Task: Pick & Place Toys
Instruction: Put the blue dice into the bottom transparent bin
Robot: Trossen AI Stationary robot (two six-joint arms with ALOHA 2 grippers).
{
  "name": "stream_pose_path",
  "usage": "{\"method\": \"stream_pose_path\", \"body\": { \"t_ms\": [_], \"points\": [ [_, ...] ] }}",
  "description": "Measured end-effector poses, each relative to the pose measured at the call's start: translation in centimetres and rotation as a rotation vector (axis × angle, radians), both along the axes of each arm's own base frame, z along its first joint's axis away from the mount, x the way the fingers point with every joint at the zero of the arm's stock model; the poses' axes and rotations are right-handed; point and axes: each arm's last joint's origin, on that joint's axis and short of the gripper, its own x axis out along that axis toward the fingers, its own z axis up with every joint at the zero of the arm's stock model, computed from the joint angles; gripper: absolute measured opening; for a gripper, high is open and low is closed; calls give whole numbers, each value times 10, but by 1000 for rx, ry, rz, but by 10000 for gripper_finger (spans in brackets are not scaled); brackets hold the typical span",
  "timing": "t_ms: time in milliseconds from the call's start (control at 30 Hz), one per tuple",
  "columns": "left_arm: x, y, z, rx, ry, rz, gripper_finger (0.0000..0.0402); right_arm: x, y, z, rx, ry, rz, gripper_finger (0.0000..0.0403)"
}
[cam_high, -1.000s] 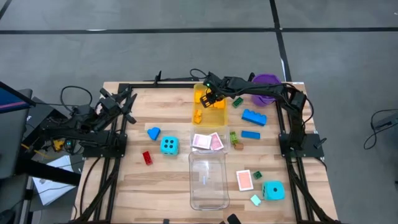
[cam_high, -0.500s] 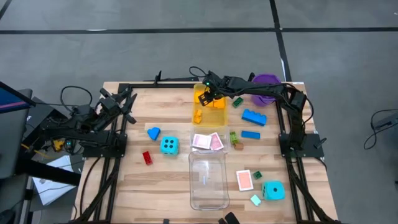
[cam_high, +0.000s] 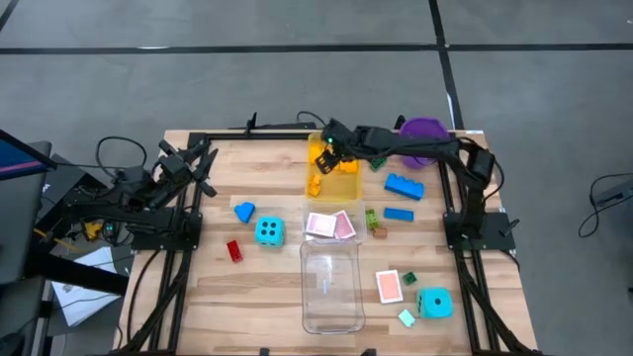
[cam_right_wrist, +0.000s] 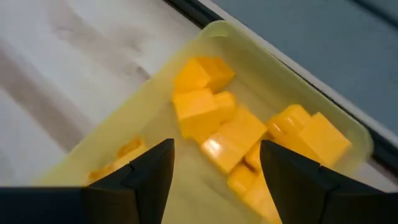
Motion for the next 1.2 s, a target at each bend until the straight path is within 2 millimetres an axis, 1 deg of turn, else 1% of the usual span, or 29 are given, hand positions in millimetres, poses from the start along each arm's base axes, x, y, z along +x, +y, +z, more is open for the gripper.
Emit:
{"method": "stream_pose_path", "body": {
  "t_ms": [100, 233, 367, 467, 633, 833, 900, 1000, 1100, 1200],
  "points": [
    [0, 0, -2, 0, 18, 0, 108, -3, 28, 17, -74, 35, 24, 230],
    [1, 0, -2, -2, 23, -1, 108, -11, 72, 43, -162, 43, 61, 230],
    [1, 0, -2, -16, 7, -7, 108, -23, 121, 57, -189, 55, 97, 230],
    [2, -1, -2, -13, 0, -66, 108, -38, 158, 62, -228, 84, 75, 230],
    [10, -5, -3, -9, 6, -213, 108, -73, 216, 67, -292, 84, 16, 230],
    [25, -7, -5, -5, 50, -240, 108, -112, 276, 67, -320, 29, 40, 230],
    [31, -7, -6, -4, 66, -241, 108, -121, 293, 65, -337, -3, 64, 230],
    [40, -8, -7, -2, 75, -242, 108, -133, 310, 66, -351, -21, 125, 230],
    [48, -8, -8, 2, 86, -241, 108, -142, 319, 67, -374, -61, 142, 230],
    [55, -9, -10, 3, 104, -241, 108, -147, 320, 69, -392, -76, 140, 230]
  ]
}}
